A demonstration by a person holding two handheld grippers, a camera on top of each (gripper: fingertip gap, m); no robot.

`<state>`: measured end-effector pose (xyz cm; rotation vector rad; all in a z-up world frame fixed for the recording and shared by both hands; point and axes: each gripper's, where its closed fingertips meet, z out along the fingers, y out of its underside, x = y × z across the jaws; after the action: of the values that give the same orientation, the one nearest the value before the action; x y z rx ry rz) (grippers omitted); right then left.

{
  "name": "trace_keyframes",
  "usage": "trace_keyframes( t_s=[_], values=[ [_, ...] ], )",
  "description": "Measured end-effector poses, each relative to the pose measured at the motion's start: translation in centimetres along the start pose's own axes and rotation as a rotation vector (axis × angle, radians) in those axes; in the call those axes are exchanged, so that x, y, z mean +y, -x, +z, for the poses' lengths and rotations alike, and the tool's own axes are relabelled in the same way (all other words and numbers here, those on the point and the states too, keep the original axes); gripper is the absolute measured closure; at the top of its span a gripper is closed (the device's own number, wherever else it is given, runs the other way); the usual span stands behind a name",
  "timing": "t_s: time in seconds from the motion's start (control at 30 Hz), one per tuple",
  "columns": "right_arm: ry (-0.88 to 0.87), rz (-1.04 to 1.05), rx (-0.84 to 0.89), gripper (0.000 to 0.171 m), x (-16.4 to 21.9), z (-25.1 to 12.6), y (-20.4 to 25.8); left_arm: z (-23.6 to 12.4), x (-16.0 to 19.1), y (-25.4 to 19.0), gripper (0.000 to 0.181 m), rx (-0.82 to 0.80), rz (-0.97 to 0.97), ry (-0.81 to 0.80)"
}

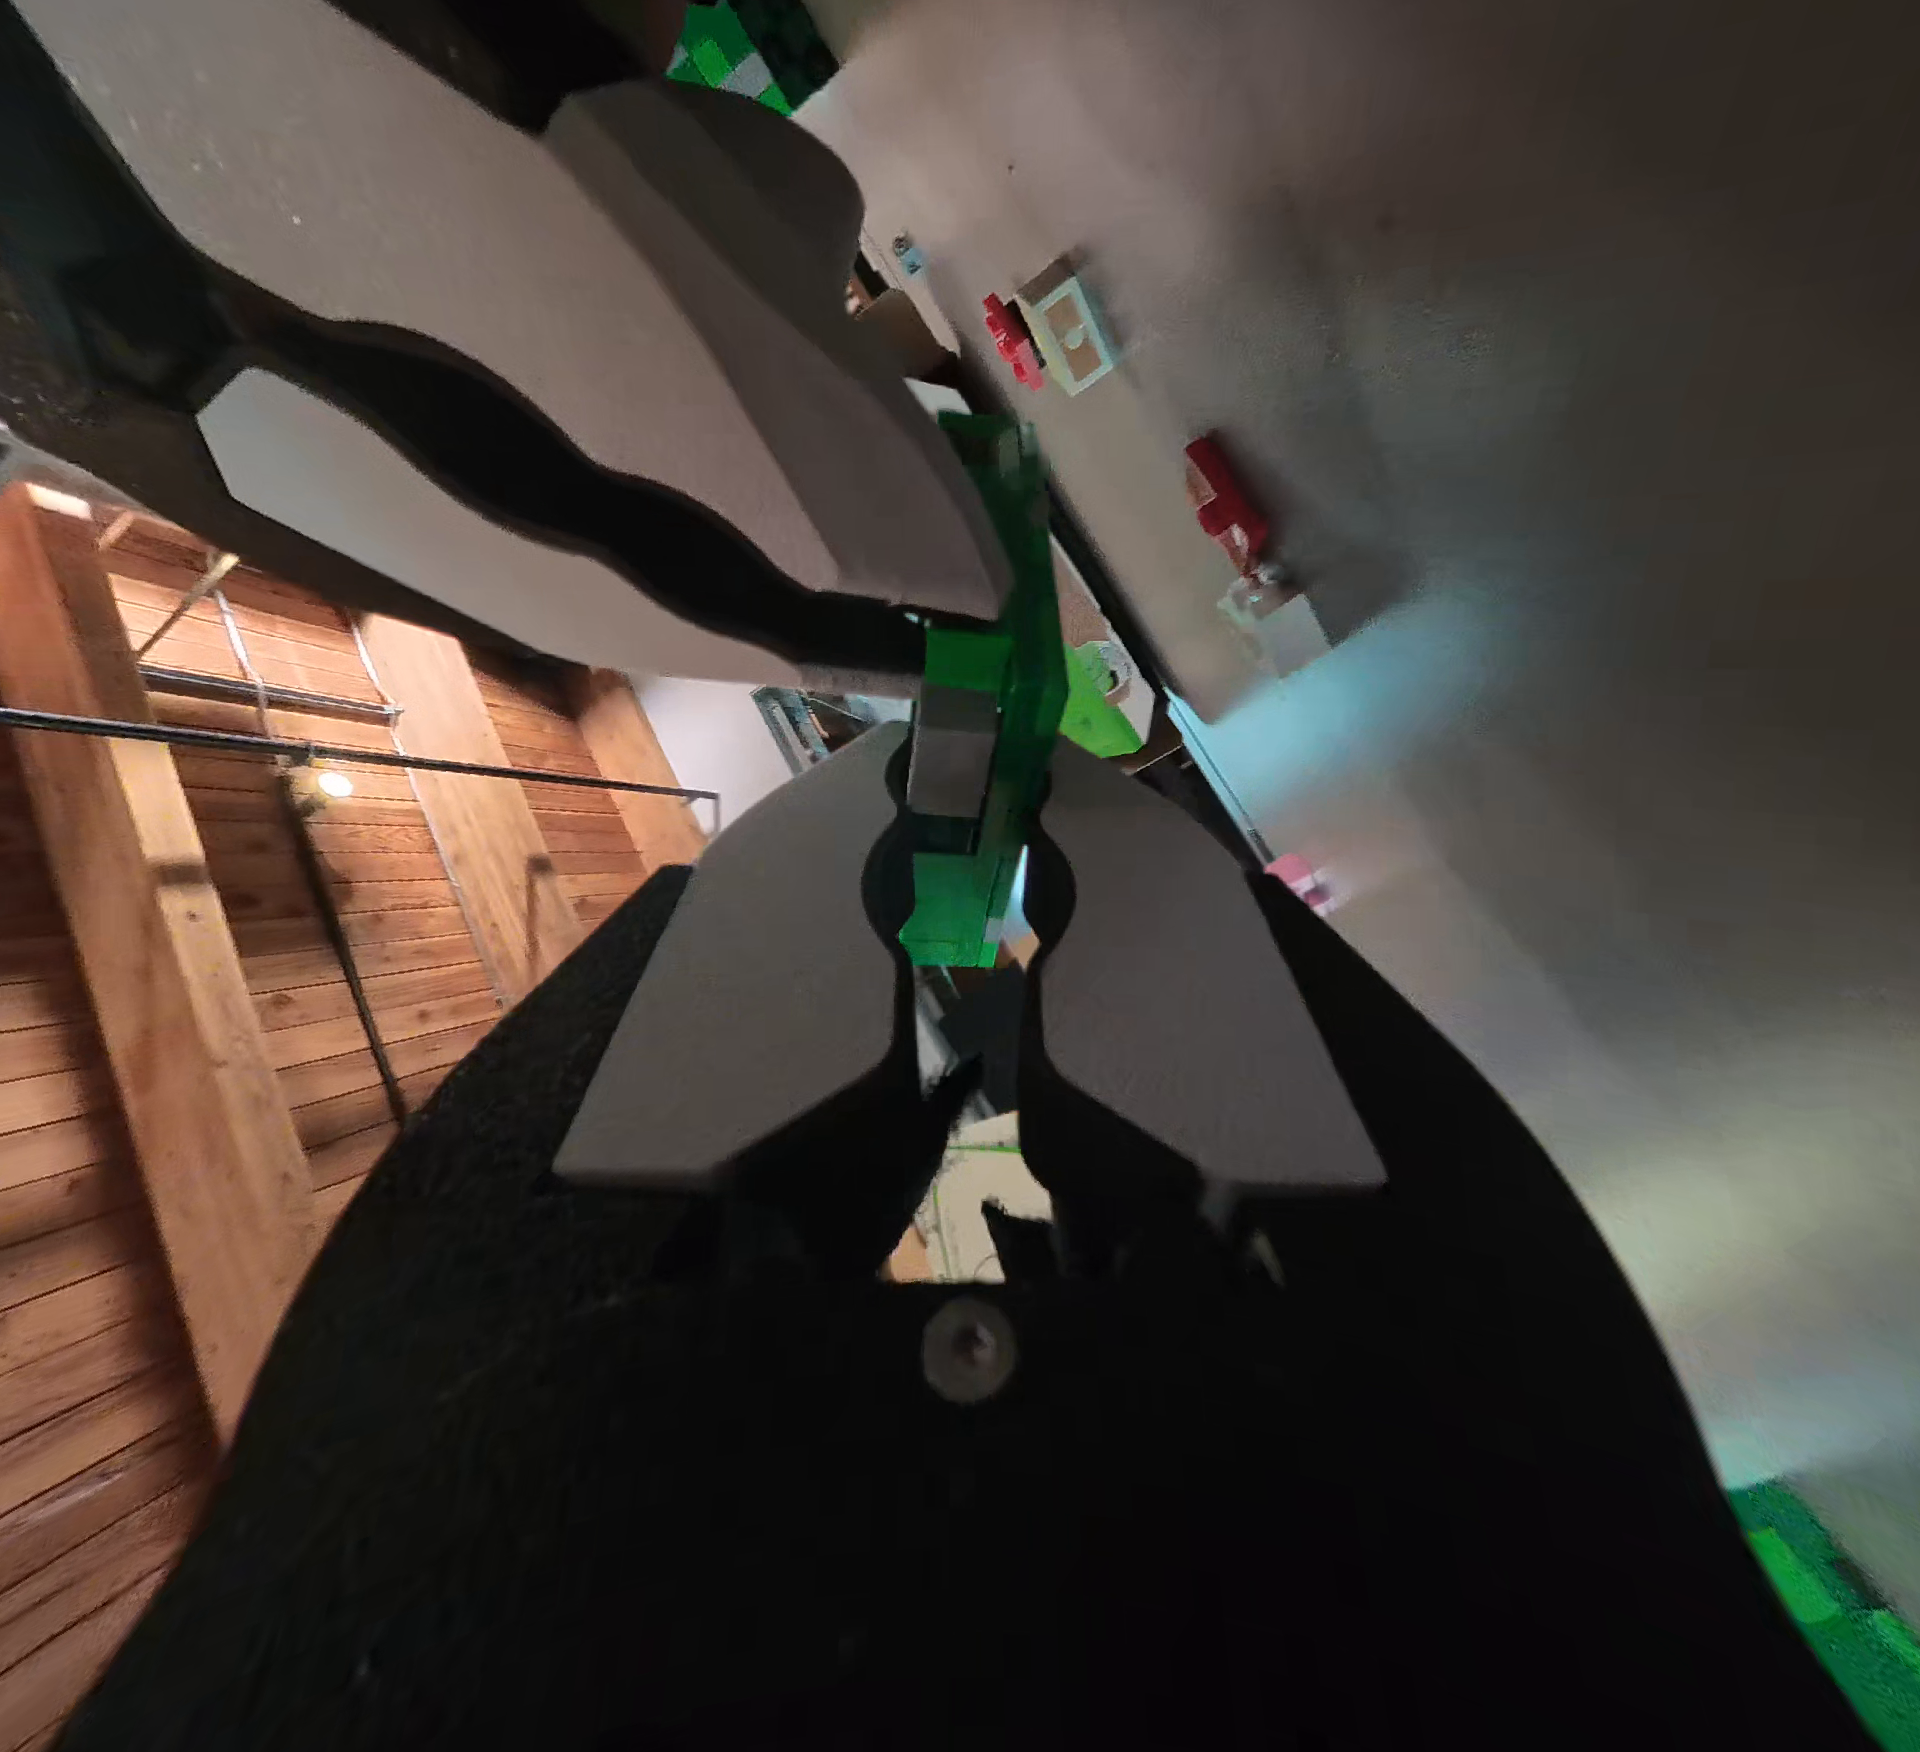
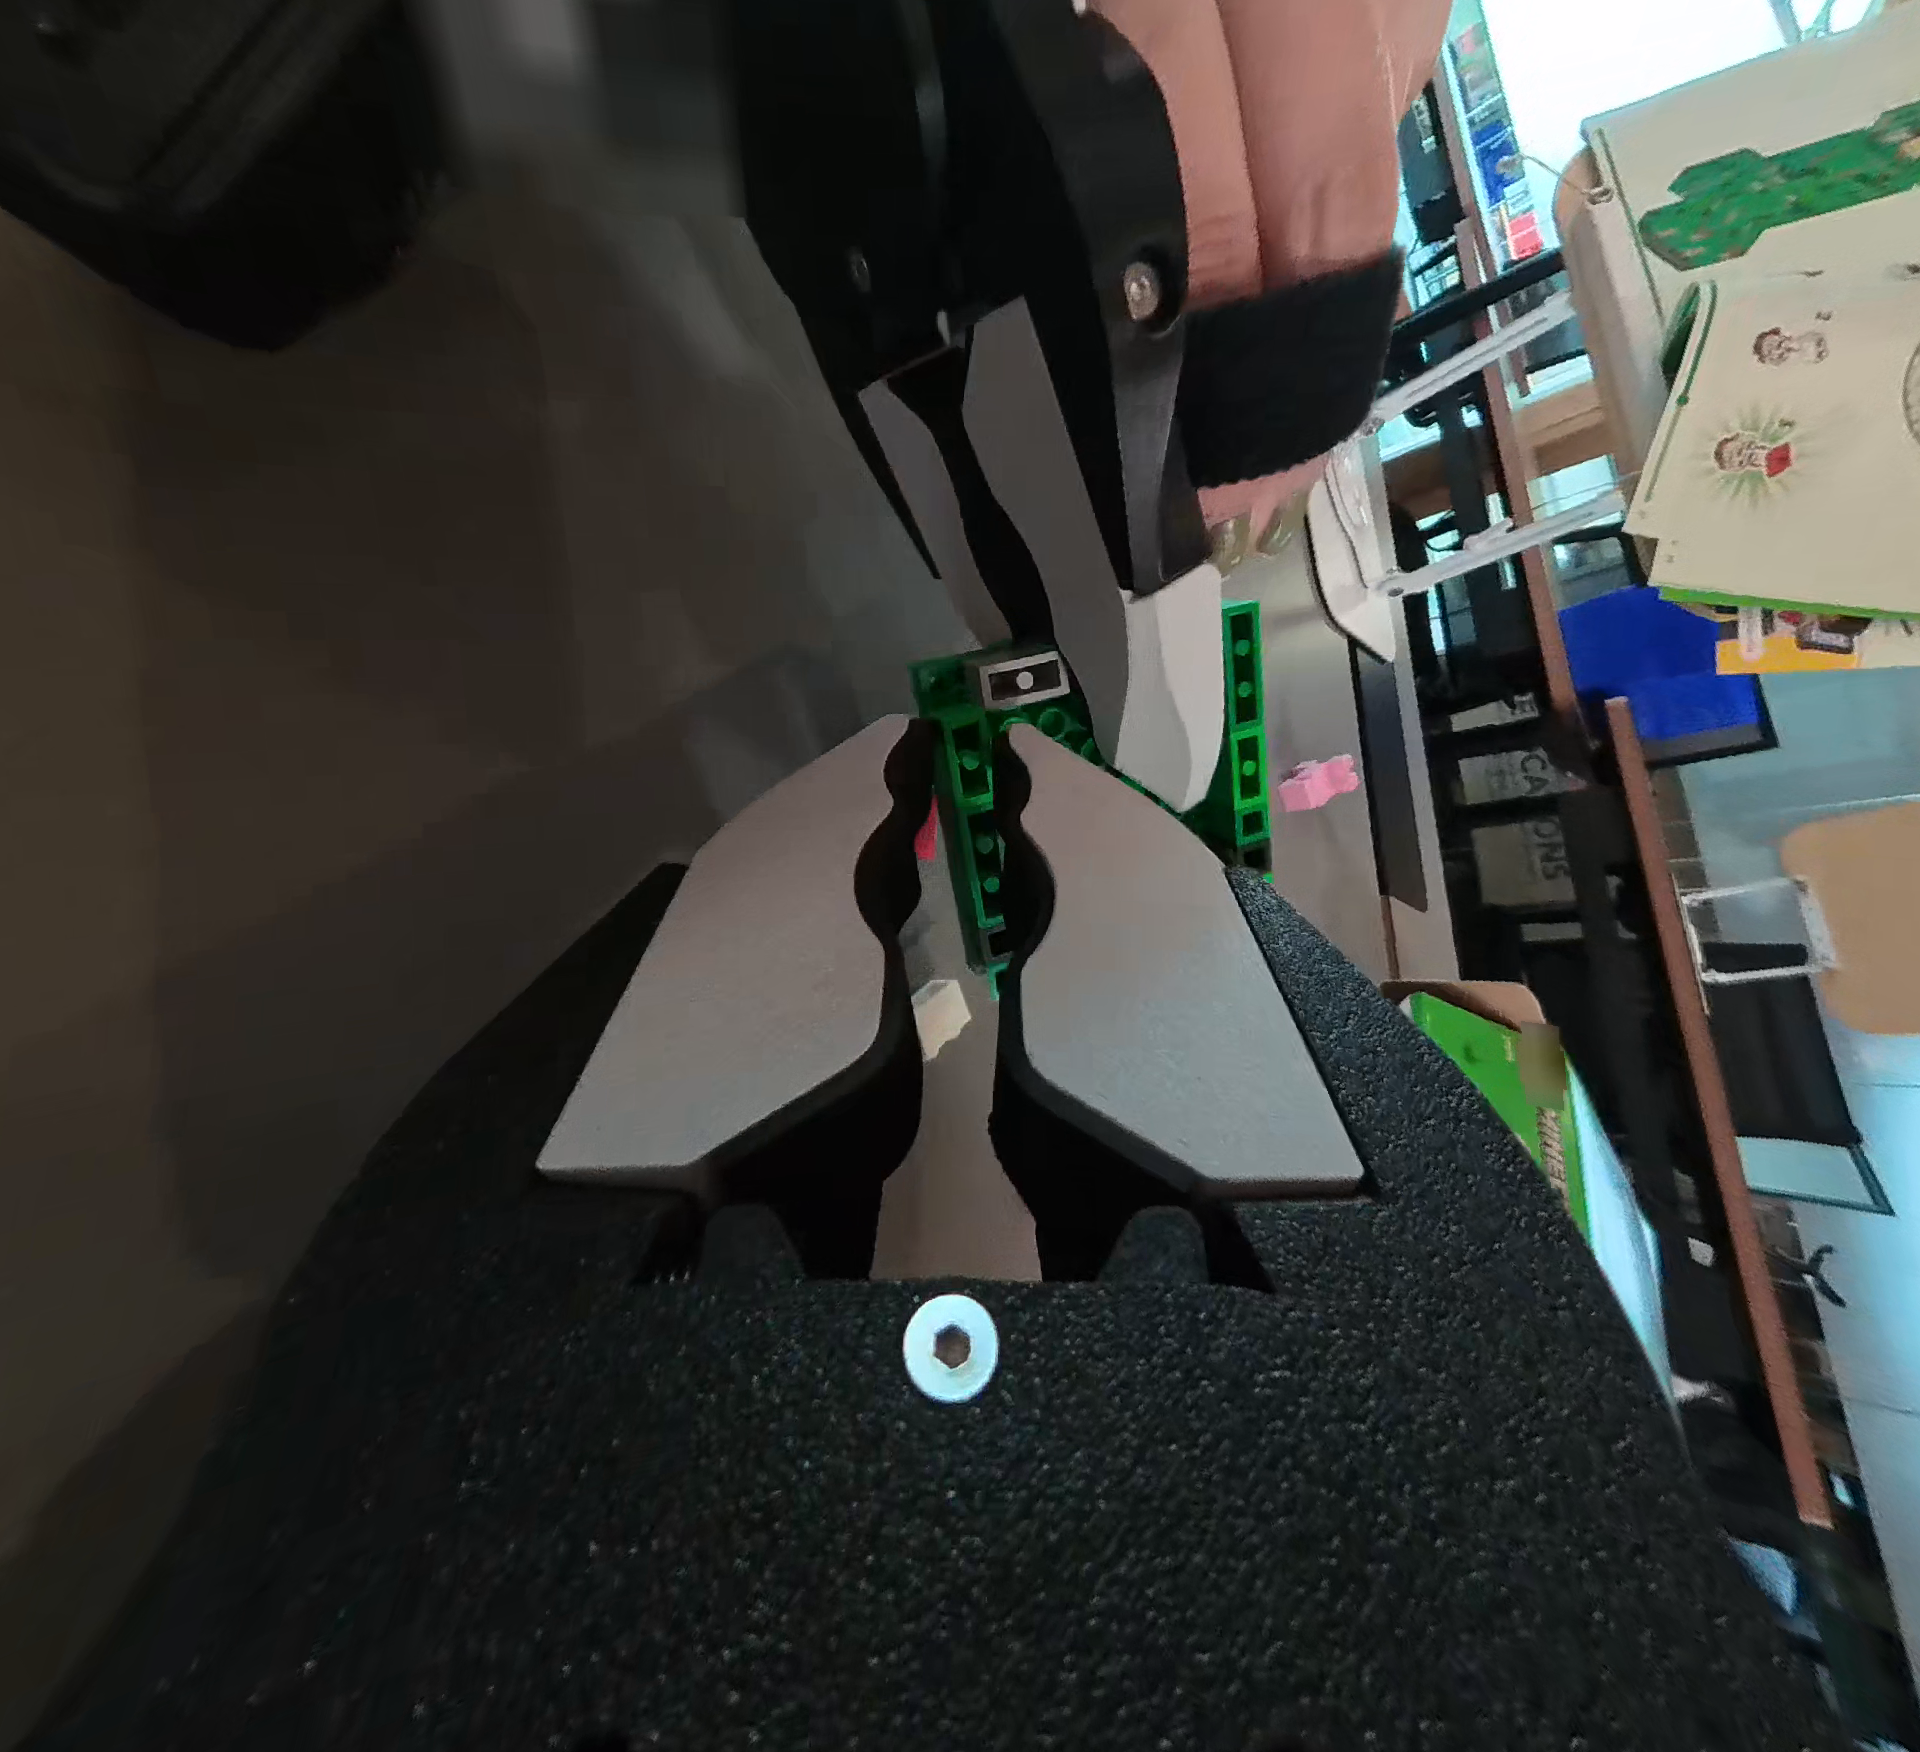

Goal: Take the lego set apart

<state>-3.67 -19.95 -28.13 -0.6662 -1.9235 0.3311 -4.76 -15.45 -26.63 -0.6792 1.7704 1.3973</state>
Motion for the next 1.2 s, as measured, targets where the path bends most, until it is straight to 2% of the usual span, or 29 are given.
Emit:
trace_keyframes(
  t_s=[0.1,0.3,0.4,0.6,0.7,0.8,0.87,0.93,1.0,1.03,1.1,1.2],
  values=[
    [-0.013,0.009,-0.025,0.156,-0.4,0.0,0.3,-0.4,-0.2,0.7,0.166,-0.027,0.048,-0.010],
    [0.036,-0.019,-0.054,0.162,-0.4,-0.2,0.5,-0.4,-0.6,0.5,0.166,0.000,0.042,-0.021],
    [0.092,-0.094,0.016,0.164,-0.2,-0.1,-0.1,-0.2,0.2,-0.5,0.166,0.100,-0.139,-0.007],
    [0.051,-0.116,0.224,0.164,-0.6,-1.3,-3.0,0.4,1.2,-1.7,0.166,0.207,-0.524,-0.033],
    [0.072,0.068,0.244,0.164,1.7,-1.7,-4.3,0.9,2.2,-2.5,0.166,0.200,-0.638,-0.020],
    [0.251,0.317,0.096,0.164,6.6,-1.4,-3.1,1.0,3.6,-2.9,0.166,0.137,-0.578,0.016],
    [0.359,0.382,0.068,0.164,8.9,-1.3,-2.5,0.9,3.7,-3.0,0.166,0.095,-0.496,0.022],
    [0.353,0.400,0.076,0.164,8.8,-1.2,-2.6,0.9,3.5,-2.7,0.166,0.059,-0.427,0.018],
    [0.328,0.475,0.014,0.164,8.1,-0.7,-1.8,0.8,3.0,-2.4,0.166,0.043,-0.397,0.001],
    [0.315,0.485,-0.018,0.157,7.9,-0.5,-1.3,0.8,2.8,-2.3,0.166,0.039,-0.384,-0.009],
    [0.274,0.439,-0.038,0.142,7.1,-0.5,-1.1,0.7,2.9,-2.1,0.166,0.029,-0.351,0.001],
    [0.112,0.303,0.027,0.144,4.2,-1.3,-2.2,0.3,3.0,-1.6,0.166,-0.001,-0.270,0.009]
  ],
)
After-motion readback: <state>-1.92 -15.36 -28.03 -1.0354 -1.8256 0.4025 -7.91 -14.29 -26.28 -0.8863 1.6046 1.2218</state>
